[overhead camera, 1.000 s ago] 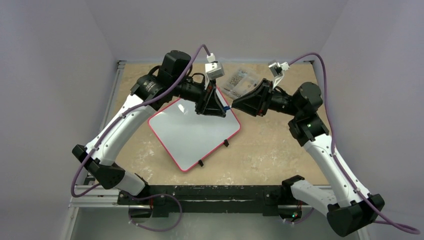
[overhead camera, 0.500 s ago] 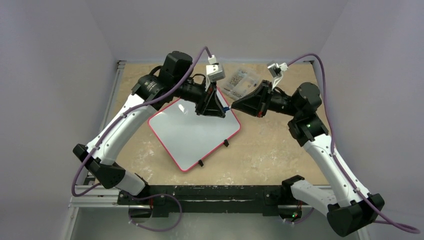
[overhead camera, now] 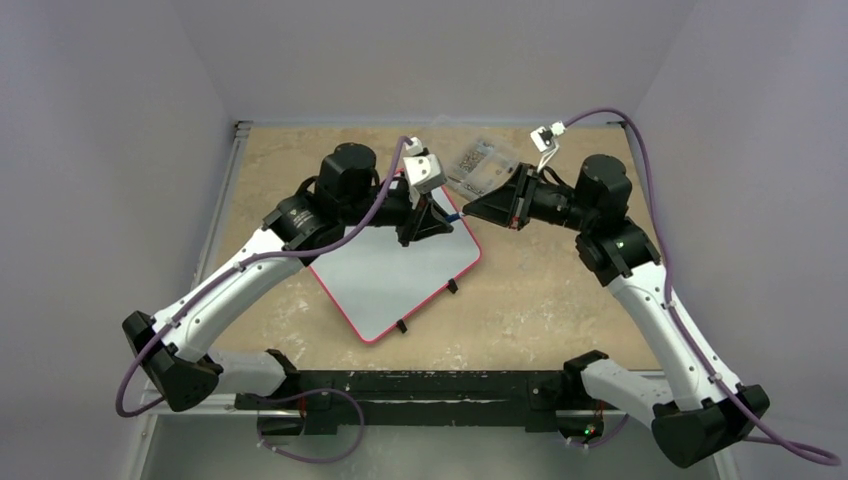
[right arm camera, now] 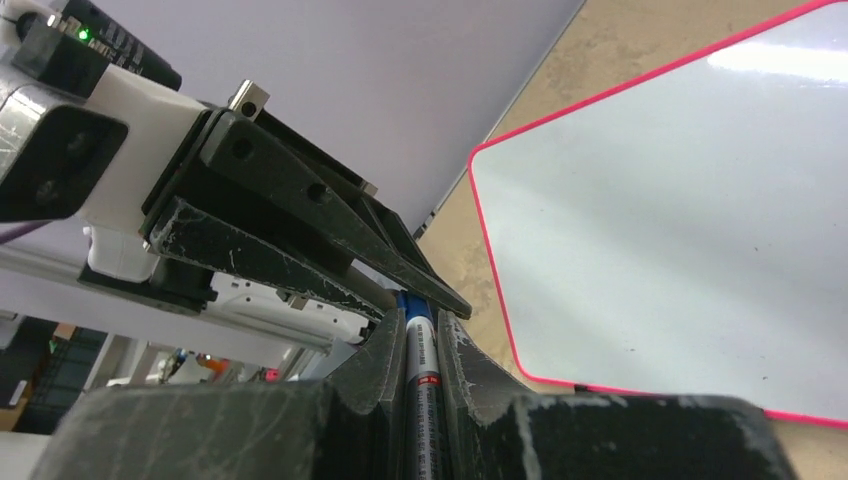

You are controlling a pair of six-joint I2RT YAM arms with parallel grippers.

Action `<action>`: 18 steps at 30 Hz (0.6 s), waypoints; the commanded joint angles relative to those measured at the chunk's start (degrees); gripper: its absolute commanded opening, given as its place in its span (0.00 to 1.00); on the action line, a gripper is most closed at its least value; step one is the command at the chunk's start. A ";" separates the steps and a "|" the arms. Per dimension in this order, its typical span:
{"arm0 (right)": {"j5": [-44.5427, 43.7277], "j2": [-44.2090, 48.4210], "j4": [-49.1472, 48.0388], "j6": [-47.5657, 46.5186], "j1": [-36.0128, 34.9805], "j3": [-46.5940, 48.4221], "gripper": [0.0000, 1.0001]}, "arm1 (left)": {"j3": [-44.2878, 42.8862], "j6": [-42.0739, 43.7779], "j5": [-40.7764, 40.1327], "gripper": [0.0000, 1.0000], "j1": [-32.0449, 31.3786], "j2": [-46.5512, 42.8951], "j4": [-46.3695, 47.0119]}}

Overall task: Write a sentence on the whiteboard
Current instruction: Open the whiteboard marker from the pen cap.

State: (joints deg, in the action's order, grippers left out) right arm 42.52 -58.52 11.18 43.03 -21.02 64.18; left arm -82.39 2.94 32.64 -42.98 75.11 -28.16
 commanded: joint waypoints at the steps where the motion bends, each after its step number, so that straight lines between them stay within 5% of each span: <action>1: -5.01 0.28 3.19 -1.41 3.71 2.54 0.00 | 4.68 -2.41 -8.70 0.00 0.99 -5.14 8.12; 12: -3.19 0.03 5.07 -1.46 8.76 3.11 0.00 | 10.49 -2.46 -9.11 0.00 0.74 -6.72 11.63; 18: -12.09 1.91 7.72 -4.26 9.37 4.47 0.00 | 10.28 -4.63 -7.85 0.00 0.38 -4.45 10.96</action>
State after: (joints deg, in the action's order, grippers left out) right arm 38.00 -58.78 17.02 42.15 -11.92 65.17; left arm -71.83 1.04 24.62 -42.28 70.35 -18.61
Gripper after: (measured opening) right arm 0.092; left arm 0.109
